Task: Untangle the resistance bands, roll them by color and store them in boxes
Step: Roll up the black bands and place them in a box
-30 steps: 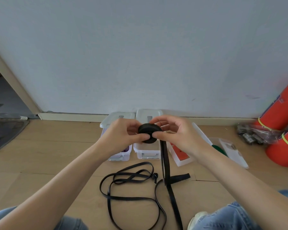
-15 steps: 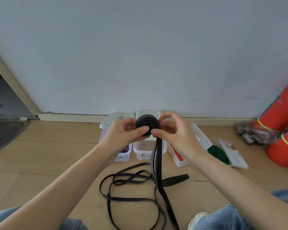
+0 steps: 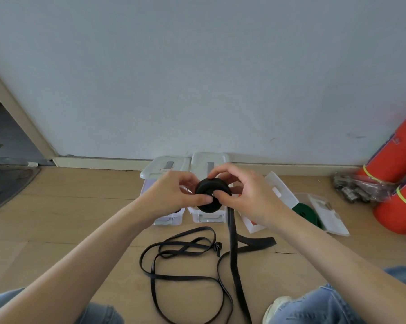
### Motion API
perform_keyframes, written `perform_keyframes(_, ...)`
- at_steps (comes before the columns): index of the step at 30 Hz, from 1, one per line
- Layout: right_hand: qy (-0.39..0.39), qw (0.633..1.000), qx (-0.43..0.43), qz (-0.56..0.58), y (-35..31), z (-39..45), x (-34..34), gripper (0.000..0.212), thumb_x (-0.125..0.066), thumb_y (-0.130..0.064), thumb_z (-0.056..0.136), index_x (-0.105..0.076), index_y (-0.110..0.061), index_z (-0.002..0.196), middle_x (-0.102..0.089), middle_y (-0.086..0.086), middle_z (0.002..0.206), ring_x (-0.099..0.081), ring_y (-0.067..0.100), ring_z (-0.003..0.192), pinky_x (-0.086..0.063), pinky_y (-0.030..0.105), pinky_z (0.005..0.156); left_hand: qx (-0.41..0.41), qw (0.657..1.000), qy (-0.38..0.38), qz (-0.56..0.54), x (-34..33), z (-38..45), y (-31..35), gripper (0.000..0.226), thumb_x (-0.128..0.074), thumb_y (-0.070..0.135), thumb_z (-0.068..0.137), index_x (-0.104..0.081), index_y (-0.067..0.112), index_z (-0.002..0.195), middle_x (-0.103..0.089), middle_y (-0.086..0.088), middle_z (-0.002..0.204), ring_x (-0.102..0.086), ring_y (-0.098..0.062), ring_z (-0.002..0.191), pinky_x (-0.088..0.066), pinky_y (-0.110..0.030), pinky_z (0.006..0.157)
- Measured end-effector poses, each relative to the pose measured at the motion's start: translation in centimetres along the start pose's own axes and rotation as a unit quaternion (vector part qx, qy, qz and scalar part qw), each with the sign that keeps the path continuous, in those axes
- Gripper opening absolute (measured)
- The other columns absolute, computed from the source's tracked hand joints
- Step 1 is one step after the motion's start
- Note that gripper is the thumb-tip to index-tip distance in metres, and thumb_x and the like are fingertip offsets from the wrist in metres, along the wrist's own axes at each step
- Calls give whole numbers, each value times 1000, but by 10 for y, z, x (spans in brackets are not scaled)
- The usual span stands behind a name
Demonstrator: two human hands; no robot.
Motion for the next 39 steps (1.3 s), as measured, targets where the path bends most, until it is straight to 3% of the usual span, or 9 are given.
perform_keyframes(4,6,1000,-11,8,1,1,2,32,-69,-19,81,-47,-41,89,-66,-19,83,-64,0,84,-54,19,72,-6,1000,12,14,2,1,1,17,-76,29,74,-65,17,78,-72,-5,83,-68,-24,84,-50,-24,66)
perform_keyframes(7,31,995,-55,75,9,1,12,24,-74,-28,74,-55,-31,88,-70,-13,84,-66,3,84,-53,23,77,4,999,30,-24,7,2,-1,17,-75,31,74,-67,17,80,-72,-6,82,-67,-33,85,-54,-40,77)
perform_keyframes(11,43,975,-116,185,19,-1,8,31,-78,-28,69,-58,-22,91,-73,-7,88,-69,7,82,-50,19,72,9,987,95,-130,22,4,-2,16,-72,29,76,-69,15,84,-73,-3,83,-70,-10,75,-51,-11,62)
perform_keyframes(16,57,964,-133,225,22,-4,0,26,-74,-15,76,-54,-20,92,-74,0,81,-71,16,77,-56,31,79,18,977,138,-159,22,3,-8,23,-71,32,77,-69,13,90,-73,0,87,-70,-12,80,-55,-19,71)
perform_keyframes(21,39,997,-63,13,9,0,14,26,-68,-7,80,-52,-25,89,-71,-3,86,-67,8,80,-53,17,71,-11,998,57,-21,12,8,-1,23,-74,24,76,-65,22,97,-70,9,89,-68,-8,84,-54,-23,75)
perform_keyframes(26,-40,975,40,-217,-8,-2,-5,26,-64,-8,78,-57,-28,94,-65,-7,78,-58,9,64,-42,12,55,-56,989,-3,136,-8,5,8,15,-75,22,74,-69,22,88,-69,8,83,-65,-9,82,-53,-25,76)
perform_keyframes(29,-21,998,-56,-4,5,1,8,27,-69,-10,78,-59,-31,92,-69,-9,81,-66,4,77,-51,21,71,-44,997,20,59,2,3,6,9,-75,22,75,-69,20,82,-71,-6,81,-66,-20,75,-51,-29,70)
perform_keyframes(32,25,953,-131,270,12,1,20,34,-75,-19,71,-56,-21,99,-73,2,89,-70,18,83,-54,31,76,-31,987,62,-143,21,3,9,16,-71,19,77,-71,14,92,-74,-4,87,-71,-17,81,-55,-20,70)
perform_keyframes(39,93,967,-107,213,9,-5,12,24,-71,-14,80,-53,-14,96,-74,3,84,-70,17,78,-56,29,74,13,966,80,-245,11,-1,1,27,-67,23,81,-68,8,103,-72,-9,100,-71,-19,89,-39,-48,92)
Point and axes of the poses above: each hand's wrist, its own z-axis towards the middle knuckle, its own x-axis out of the back of the hand, y = z × x, the point moved 9 cm from there along z, towards the middle knuckle
